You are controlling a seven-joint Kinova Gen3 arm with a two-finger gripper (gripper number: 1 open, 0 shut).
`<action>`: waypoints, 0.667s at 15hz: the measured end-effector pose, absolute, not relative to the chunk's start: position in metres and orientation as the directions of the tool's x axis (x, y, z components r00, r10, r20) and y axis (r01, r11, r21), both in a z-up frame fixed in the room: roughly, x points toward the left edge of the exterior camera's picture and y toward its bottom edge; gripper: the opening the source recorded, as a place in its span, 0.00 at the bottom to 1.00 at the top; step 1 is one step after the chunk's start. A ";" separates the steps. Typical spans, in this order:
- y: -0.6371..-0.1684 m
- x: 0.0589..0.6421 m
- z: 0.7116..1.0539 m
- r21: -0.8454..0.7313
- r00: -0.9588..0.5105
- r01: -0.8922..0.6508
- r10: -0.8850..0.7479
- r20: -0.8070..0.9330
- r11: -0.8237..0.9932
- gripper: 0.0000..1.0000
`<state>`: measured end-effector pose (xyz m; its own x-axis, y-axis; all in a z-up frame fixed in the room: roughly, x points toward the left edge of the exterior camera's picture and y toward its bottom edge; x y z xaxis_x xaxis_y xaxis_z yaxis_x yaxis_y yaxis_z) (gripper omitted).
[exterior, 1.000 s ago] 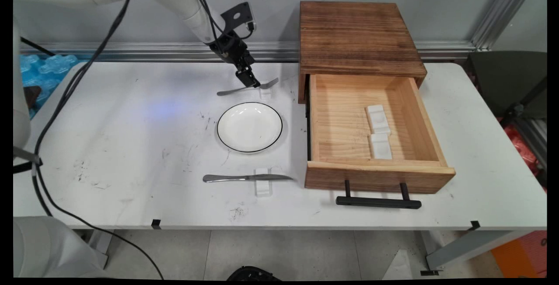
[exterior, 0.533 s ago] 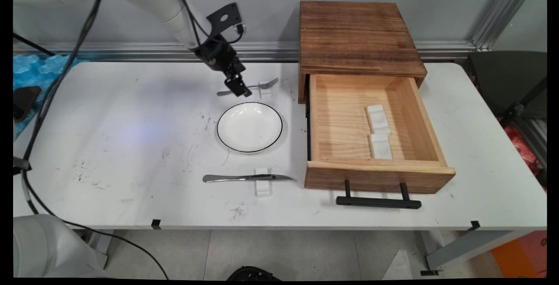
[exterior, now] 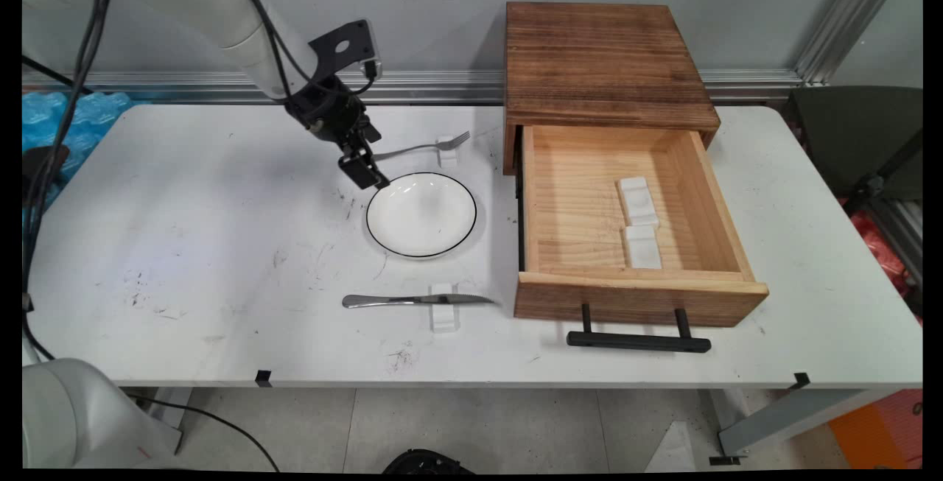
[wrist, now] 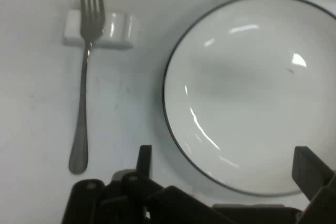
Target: Pick up the knife from the right of the white plate
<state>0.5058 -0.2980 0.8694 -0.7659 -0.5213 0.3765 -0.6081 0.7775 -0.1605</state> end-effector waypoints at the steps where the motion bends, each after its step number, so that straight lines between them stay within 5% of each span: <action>1: -0.293 0.506 0.871 -0.164 -0.772 -0.603 -0.518 0.368 0.781 1.00; 10: -0.262 0.492 0.882 -0.142 -0.810 -0.556 -0.496 0.312 0.819 1.00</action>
